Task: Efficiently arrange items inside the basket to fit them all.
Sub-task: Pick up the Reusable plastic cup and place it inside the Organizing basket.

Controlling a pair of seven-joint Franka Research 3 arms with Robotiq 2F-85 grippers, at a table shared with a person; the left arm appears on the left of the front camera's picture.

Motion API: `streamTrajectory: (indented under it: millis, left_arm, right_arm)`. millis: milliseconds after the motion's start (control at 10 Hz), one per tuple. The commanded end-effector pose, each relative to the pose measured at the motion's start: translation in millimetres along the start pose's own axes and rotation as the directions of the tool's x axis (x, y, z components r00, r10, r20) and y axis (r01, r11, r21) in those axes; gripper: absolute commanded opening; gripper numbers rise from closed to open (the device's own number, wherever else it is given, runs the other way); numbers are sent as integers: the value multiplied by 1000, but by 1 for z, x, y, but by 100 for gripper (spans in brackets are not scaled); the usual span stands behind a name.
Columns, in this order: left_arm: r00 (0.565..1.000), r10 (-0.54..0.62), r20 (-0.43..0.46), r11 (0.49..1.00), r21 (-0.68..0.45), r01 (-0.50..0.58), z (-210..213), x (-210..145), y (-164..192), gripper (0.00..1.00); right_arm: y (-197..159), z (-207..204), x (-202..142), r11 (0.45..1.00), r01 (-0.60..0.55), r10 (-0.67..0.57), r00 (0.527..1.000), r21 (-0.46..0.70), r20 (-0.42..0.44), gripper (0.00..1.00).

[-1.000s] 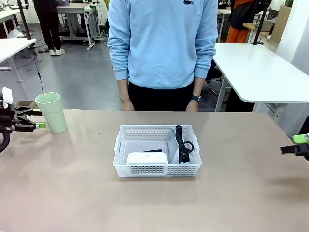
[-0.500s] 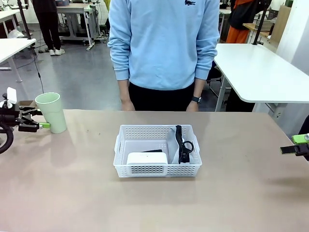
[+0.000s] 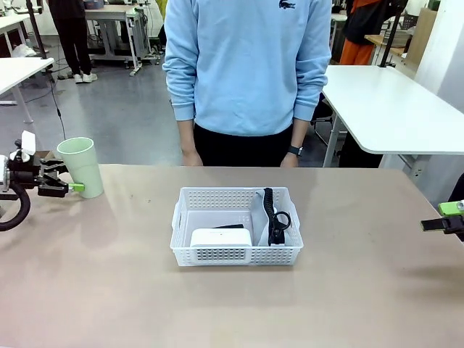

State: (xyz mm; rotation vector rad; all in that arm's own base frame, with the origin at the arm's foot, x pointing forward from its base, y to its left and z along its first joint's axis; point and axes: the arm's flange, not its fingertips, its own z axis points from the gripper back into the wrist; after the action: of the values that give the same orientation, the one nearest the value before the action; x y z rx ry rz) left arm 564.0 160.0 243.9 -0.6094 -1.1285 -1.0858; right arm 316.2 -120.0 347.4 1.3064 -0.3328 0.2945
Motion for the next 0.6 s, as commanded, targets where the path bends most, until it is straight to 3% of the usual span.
streamTrajectory:
  millis: [0,500]
  left_arm:
    - [1000,3,25,998,-69,-1,-2,4,0,100]
    - [992,25,123,994,-111,-11,-18,9,-2,100]
  right_arm:
    - [0,-1,-4,1000,-22,22,1000,-12,1,100]
    - [0,-1,-4,1000,-22,22,1000,-12,1,100]
